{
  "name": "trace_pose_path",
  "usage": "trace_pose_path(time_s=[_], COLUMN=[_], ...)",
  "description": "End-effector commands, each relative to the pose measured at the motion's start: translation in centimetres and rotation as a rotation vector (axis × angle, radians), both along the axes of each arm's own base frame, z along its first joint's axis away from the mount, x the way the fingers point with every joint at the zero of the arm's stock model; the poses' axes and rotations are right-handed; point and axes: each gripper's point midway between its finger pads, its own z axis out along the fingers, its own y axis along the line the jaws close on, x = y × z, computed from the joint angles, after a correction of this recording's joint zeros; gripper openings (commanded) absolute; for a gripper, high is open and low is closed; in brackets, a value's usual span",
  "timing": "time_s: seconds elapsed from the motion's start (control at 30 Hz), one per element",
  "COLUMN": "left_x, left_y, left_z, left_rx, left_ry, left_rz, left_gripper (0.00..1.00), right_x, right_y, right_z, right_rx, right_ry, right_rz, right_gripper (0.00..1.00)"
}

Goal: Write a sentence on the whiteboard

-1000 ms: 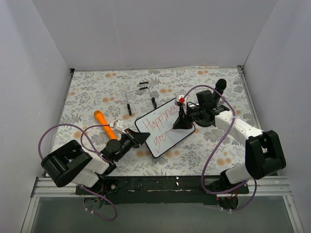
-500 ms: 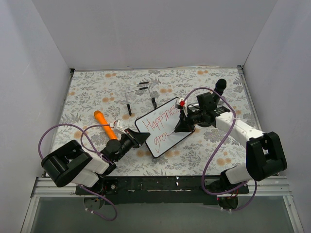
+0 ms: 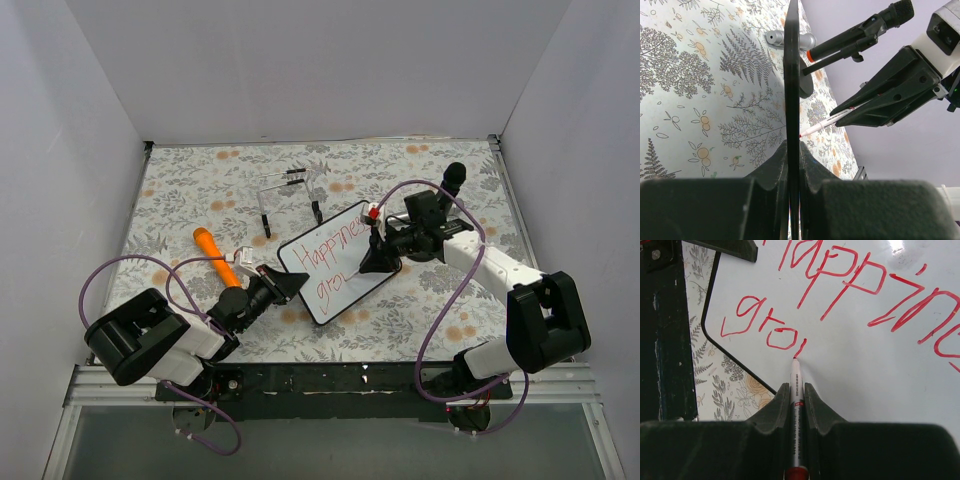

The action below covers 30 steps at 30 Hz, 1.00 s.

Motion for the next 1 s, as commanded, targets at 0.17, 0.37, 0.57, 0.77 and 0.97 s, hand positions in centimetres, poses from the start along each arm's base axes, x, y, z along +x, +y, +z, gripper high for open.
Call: trace_pose_path(time_s=[0.17,0.37,0.57,0.77,0.97], left_x=[-0.6,-0.6,-0.6,-0.6,-0.6], left_y=[0.0,0.0,-0.1,-0.1,0.0], left_z=[5.3,5.1,5.1,5.2,5.2], left_rx=[-0.134,-0.132,-0.132,-0.134,-0.133], left_ry=[-0.169,-0.165,-0.165,-0.165,-0.166], left_rz=[-0.017,-0.019,-0.022,-0.022,-0.021], left_gripper=[0.0,0.0,0.0,0.0,0.0], right_x=[3.2,4.2,4.6,4.9,4.3], right_y=[0.2,0.1,0.2,0.2,0.1], right_z=[1.7,1.9,2.4,2.3,1.9], right_rx=[0.004,0.007,0.013,0.01,0.004], right_ry=[-0.083,-0.089,-0.101,-0.099,-0.083], right_rz=[-0.051,-0.073,-0.072,-0.078,-0.061], right_gripper=[0.01,0.01,0.01,0.01,0.01])
